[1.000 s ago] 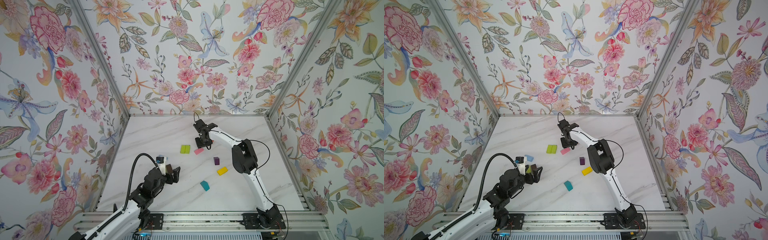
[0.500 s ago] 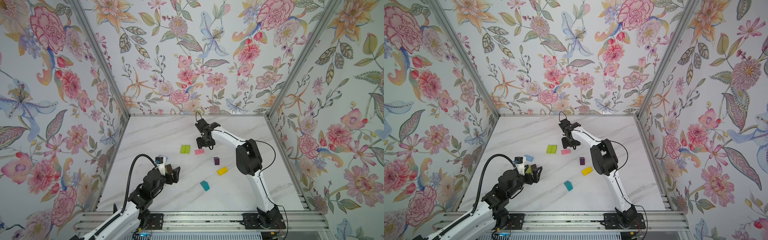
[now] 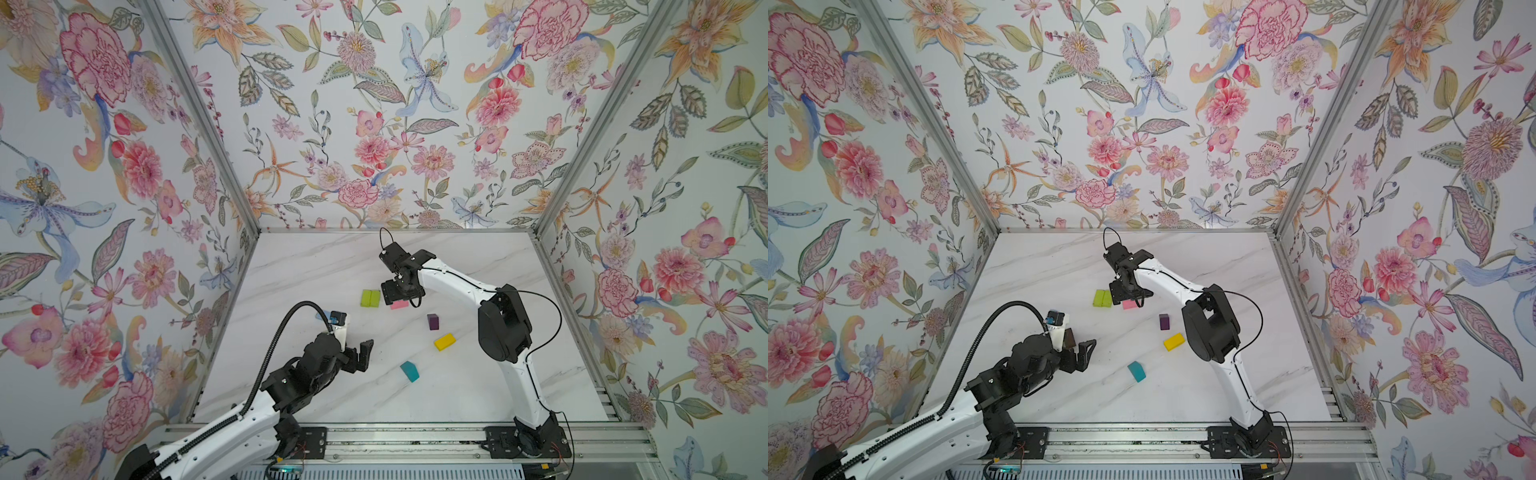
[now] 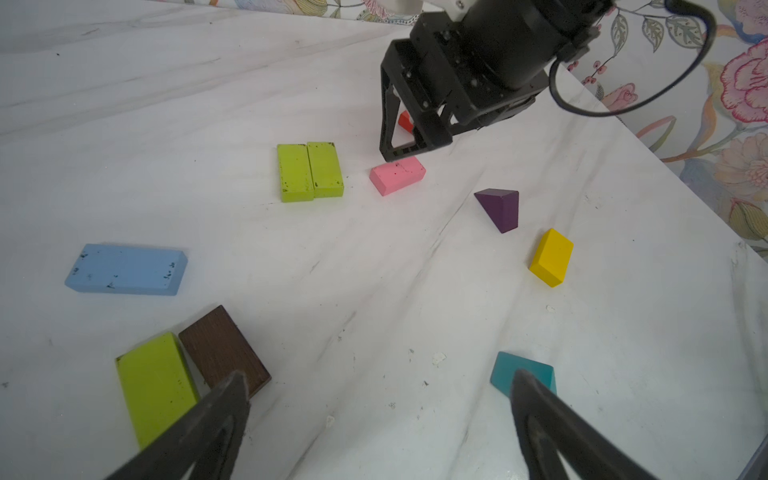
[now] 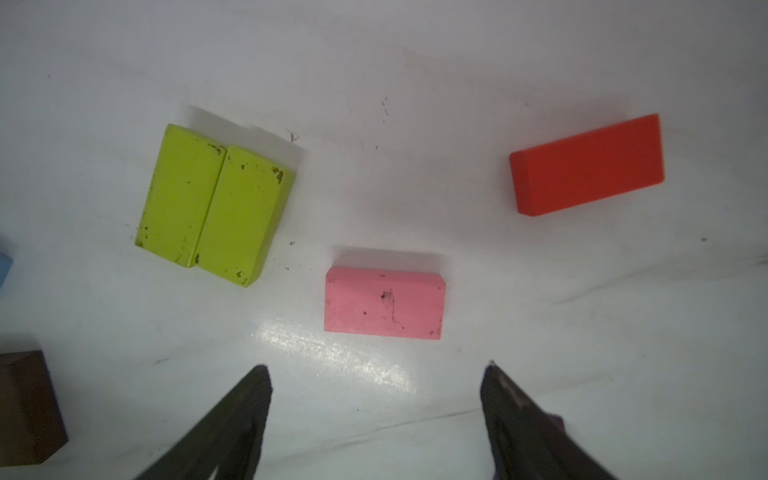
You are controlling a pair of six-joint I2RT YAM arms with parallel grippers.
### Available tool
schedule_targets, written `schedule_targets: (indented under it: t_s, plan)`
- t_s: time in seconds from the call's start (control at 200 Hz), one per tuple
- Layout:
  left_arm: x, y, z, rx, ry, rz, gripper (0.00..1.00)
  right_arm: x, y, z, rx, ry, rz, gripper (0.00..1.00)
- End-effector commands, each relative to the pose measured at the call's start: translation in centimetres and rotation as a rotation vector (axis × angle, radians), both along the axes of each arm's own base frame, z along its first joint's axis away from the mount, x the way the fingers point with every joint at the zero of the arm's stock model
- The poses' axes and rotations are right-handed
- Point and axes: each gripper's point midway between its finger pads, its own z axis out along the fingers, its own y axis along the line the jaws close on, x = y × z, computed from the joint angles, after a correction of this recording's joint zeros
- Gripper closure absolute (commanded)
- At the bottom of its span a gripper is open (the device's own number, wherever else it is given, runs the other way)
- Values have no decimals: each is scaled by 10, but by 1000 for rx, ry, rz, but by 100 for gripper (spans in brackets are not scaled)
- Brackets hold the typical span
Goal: Build the wood block tower
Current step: 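Lower the right gripper and align it over the pink block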
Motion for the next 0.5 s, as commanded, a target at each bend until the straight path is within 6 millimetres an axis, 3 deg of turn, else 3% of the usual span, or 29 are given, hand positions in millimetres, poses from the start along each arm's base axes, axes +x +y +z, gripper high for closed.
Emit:
schedule_targets:
  t_s: [0.0,0.225,0.495]
  plan:
    - [0,22,-6,141,63,95,1,1,-11,-8,-35,7,-44,15]
    - [1,8,12,115,45,31,1,-2,-12,-22,-31,31,-51,11]
    - [0,9,9,173,69,17,1,1,-6,-30,-15,52,-39,10]
